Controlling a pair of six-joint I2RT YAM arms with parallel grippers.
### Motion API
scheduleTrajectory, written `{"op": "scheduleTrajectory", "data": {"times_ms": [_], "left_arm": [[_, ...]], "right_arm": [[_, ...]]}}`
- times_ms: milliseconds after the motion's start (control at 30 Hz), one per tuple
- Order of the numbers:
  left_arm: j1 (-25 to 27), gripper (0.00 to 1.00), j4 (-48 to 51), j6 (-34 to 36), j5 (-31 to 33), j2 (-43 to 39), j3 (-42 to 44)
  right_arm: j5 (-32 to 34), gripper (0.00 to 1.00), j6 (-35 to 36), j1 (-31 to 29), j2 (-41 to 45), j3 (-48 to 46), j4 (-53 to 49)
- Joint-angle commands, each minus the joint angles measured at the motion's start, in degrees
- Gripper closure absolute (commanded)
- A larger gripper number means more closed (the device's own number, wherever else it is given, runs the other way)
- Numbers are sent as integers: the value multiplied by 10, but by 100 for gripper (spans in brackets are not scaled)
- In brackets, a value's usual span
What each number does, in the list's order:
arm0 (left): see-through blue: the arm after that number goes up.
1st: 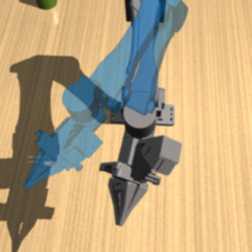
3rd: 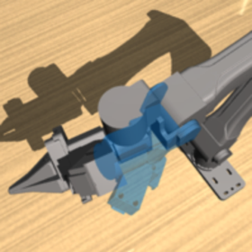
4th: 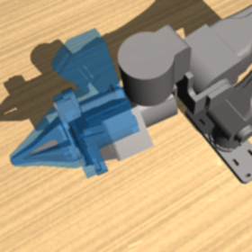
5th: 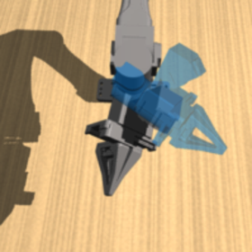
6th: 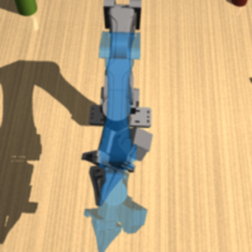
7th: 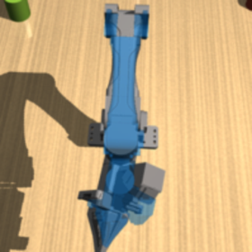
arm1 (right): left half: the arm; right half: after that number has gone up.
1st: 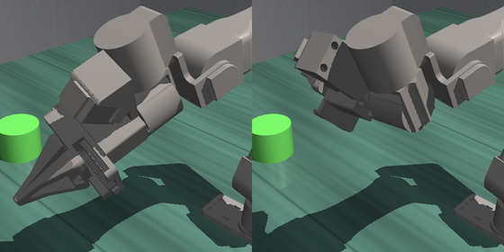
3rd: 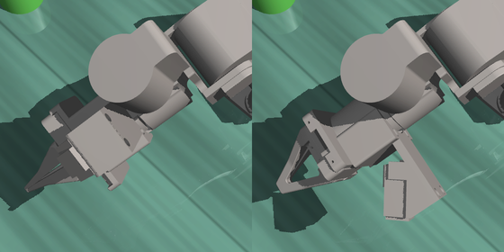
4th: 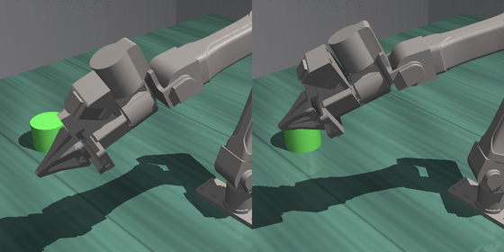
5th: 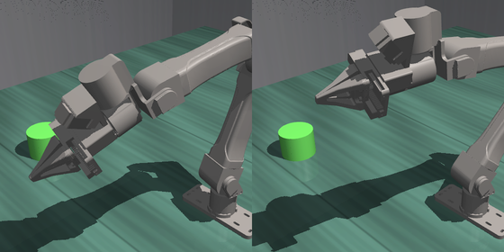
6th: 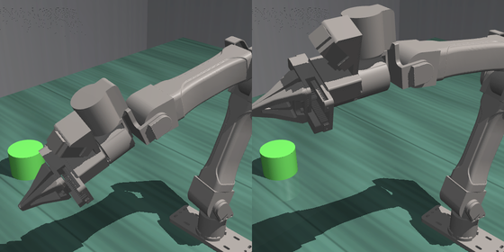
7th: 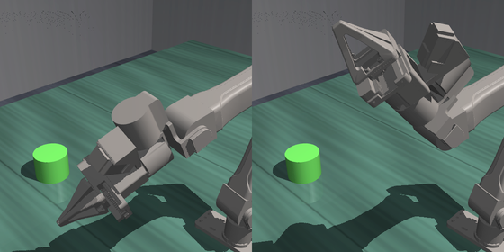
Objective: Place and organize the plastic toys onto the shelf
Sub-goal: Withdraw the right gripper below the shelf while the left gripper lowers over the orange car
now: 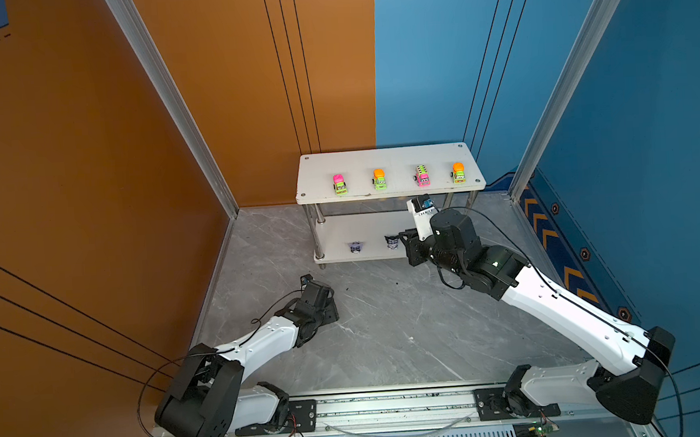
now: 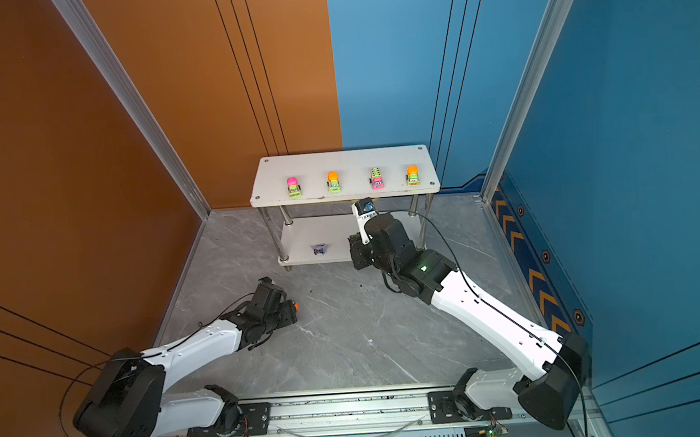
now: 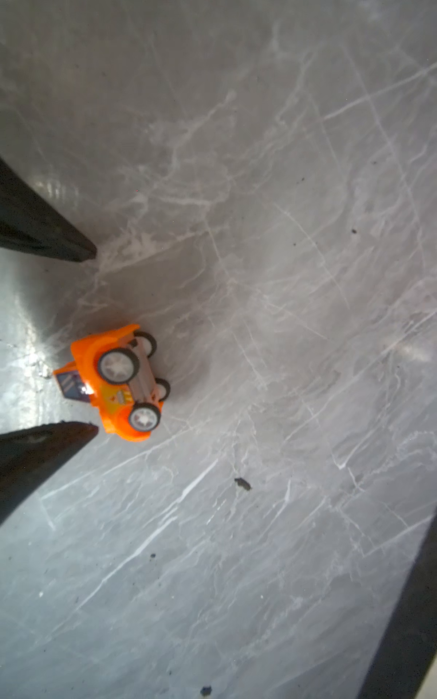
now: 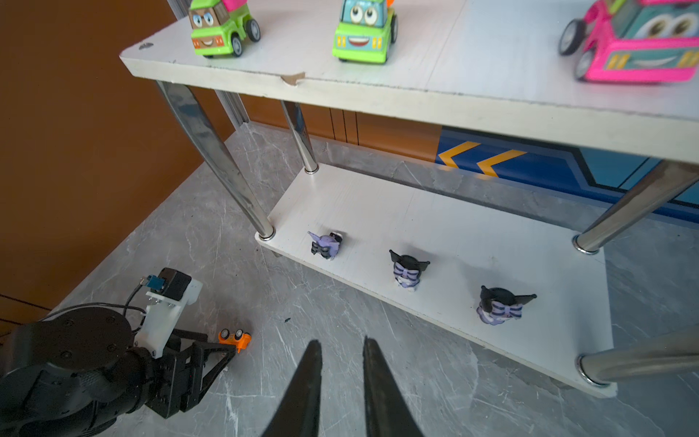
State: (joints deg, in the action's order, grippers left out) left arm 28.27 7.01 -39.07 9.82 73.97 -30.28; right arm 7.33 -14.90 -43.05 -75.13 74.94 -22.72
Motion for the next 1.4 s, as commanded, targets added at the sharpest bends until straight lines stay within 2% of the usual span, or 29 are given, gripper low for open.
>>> {"op": "scheduleTrajectory", "data": {"times_ms": [0,100,133,333,400,600,1367], "left_arm": [[10,31,13,-4,9,-9,-25],[18,32,27,-7,18,-30,-31],[23,36,33,-7,23,-38,-33],[31,88,34,3,30,-38,-41],[31,98,34,7,26,-22,-49],[30,100,33,10,19,12,-63],[-8,100,13,19,18,37,-53]], "right_arm": [[-44,79,-19,1,-26,-14,9],[-52,80,-22,1,-47,-14,6],[-54,80,-22,2,-51,-16,6],[-55,80,-23,3,-58,-17,9],[-52,80,-24,4,-59,-17,7],[-48,80,-28,4,-59,-18,4],[-68,80,-42,3,-86,-7,11]]}}
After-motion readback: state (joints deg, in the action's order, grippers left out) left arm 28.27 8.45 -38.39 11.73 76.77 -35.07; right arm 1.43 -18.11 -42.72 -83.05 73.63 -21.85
